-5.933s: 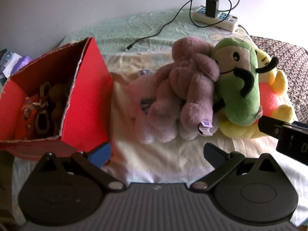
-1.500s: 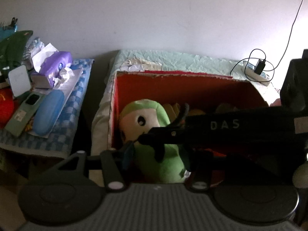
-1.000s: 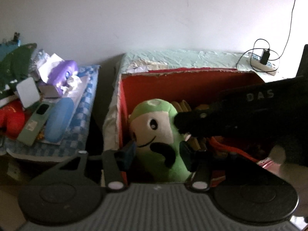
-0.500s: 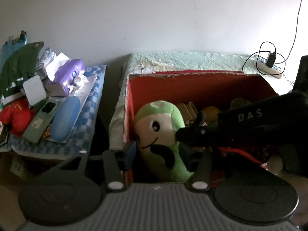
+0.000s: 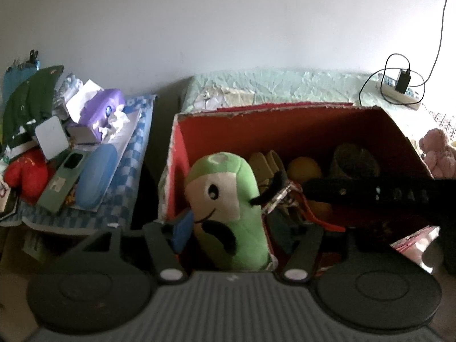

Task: Organize objects
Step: 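Open the right gripper to release the green plush and withdraw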

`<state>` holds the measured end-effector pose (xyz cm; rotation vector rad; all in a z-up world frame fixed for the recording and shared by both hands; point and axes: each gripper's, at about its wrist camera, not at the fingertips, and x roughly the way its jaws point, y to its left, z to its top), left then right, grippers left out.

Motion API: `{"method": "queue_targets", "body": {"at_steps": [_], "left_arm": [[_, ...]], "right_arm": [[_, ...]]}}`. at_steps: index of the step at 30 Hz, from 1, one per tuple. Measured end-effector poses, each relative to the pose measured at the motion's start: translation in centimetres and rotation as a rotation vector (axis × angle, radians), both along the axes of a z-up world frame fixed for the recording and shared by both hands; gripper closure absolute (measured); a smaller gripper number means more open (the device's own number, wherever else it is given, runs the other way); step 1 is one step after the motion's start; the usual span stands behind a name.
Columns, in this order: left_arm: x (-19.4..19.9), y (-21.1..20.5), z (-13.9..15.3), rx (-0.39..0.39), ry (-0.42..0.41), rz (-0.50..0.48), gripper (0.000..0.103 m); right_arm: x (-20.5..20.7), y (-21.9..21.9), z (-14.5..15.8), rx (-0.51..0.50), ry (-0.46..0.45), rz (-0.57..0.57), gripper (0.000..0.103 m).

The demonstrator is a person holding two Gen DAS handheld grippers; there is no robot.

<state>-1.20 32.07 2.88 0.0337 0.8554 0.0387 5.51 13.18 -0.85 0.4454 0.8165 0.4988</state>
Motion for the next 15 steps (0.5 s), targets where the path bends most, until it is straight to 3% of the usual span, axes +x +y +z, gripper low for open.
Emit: {"method": "queue_targets", "body": {"at_steps": [15], "left_arm": [[-0.2,-3.0,0.2,0.03,0.009,-0.021,0.028]], "right_arm": [[-2.3,-2.6,-0.2,-0.063,-0.057,-0.105,0.071]]}}
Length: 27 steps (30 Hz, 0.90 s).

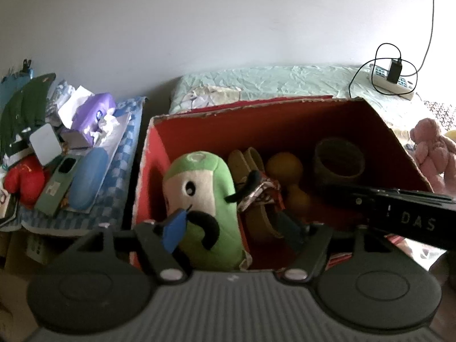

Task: Organize objects
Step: 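Open the right gripper to release the green plush and withdraw, then move the right gripper to the pink teddy bear and grasp it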

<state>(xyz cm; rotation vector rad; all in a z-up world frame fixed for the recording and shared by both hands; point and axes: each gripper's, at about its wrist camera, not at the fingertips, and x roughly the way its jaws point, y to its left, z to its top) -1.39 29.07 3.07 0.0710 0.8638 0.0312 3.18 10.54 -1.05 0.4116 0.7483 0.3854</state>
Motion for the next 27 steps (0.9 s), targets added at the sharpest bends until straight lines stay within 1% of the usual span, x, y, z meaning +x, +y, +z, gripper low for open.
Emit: {"method": "queue_targets", "body": {"at_steps": [10,16,22,25,27], "left_arm": [[0.4,-0.6,-0.1,-0.004,0.003,-0.007,0.022],[0.4,-1.9,-0.2,0.021,-0.001,-0.024,0.023],[-0.4,-3.2,0.8,0.037,-0.028,-0.006,0.023],[-0.8,-4.1,1.4,0.031,-0.035,0.001,0.023],[-1.0,-5.1,1.8,0.038,-0.048,0.006,0.023]], "right_arm": [[-1.2,-0.9,0.2,-0.006,-0.035,-0.026,0.071],[-2.2,-1.7,0.4,-0.012,-0.076,-0.028,0.071],[-2.6,-3.5,0.9,0.01,-0.09,0.0,0.071],[-3.3,-5.1,1.4,0.042,-0.119,0.018,0.071],[-3.8,-6.1,1.8,0.043,-0.134,0.036,0.071]]}}
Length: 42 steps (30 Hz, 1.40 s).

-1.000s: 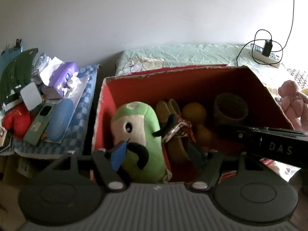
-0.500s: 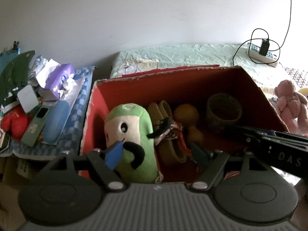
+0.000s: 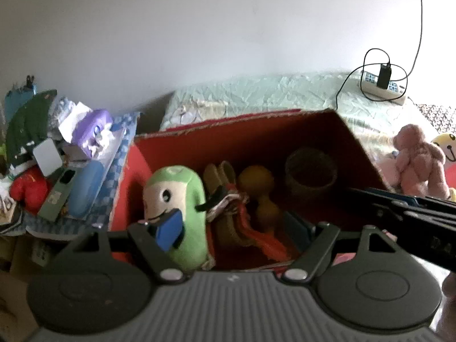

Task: Organize objects
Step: 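Move the right gripper to the pink teddy bear and grasp it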

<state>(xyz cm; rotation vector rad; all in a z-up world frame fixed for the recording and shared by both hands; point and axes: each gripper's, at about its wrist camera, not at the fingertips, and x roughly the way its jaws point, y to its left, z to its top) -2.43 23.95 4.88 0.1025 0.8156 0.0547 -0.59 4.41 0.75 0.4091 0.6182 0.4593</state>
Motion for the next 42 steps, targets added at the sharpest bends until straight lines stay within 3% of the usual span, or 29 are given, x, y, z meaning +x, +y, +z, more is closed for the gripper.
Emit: {"method": "queue_targets", "body": {"at_steps": [9,14,18,23,30,37,42], "left_arm": [[-0.1,-7.2,1.7,-0.042,-0.044,-0.073,0.022],[0.5,-12.2,1.5,-0.071,-0.034,-0.144,0.022],[0.7,-16.0,1.3,-0.084,-0.039,-0.203,0.021],[2.0,-19.7,0.0,-0.112,-0.022,-0.257,0.016],[4.8,-22.2,-2.7,-0.175,0.039,-0.292,0.012],[7.6,-21.7,-5.1,-0.285,0.127,-0.25,0.011],[8.6,-21.9,-6.2,-0.294,0.149,-0.25,0.011]], "right_arm": [[-1.8,-7.9,0.5,0.012,-0.021,-0.038,0.071],[-2.1,-13.4,-0.2,0.035,0.024,-0.132,0.07],[-2.0,-17.1,-1.1,0.061,0.068,-0.202,0.059],[-1.8,-19.9,-1.8,0.084,0.104,-0.238,0.058],[-0.3,-22.7,-2.7,0.132,0.153,-0.255,0.053],[3.0,-23.3,-3.5,0.21,0.205,-0.227,0.048],[5.0,-22.5,-4.1,0.208,0.227,-0.19,0.047]]}}
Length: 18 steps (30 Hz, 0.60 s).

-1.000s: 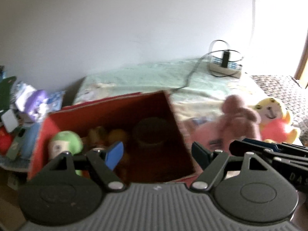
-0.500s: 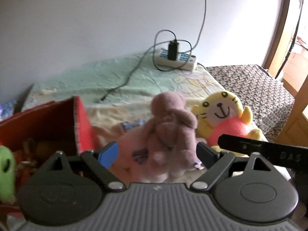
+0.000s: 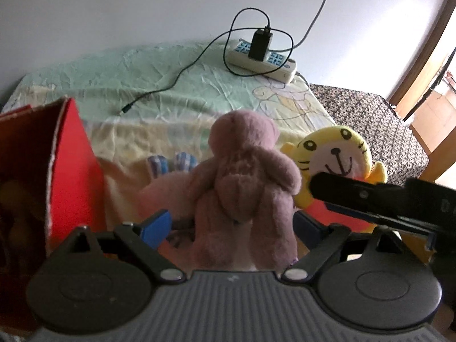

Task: Organize objects
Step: 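Move the right gripper to the pink teddy bear and grasp it, then lift the pink teddy bear with the right gripper toward the red box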

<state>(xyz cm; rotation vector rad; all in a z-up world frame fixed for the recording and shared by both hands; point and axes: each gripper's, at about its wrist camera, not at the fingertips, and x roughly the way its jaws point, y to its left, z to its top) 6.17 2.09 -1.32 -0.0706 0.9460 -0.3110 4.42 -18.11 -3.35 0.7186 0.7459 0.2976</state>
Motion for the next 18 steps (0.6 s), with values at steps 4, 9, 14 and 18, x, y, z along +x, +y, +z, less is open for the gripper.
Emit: {"method": "queue_targets", "body": {"at_steps": [4,9,14,18], "left_arm": [[0.9,-0.2,-0.8,-0.007,0.02,-0.009,0.011],[2.0,-0.5,-1.6,-0.029,0.043,-0.026,0.01],[2.1,-1.6,-1.9,0.003,0.022,-0.067,0.016],[2.2,-1.4,-1.9,-0.021,0.032,-0.073,0.026]], "right_arm": [[1.7,0.5,-0.7,-0.002,0.02,0.023,0.047],[3.1,1.1,-1.6,-0.002,0.032,0.063,0.048],[3.9,1.9,-2.0,0.003,0.034,0.111,0.057],[3.7,1.6,-1.6,0.005,0.004,0.129,0.067]]}}
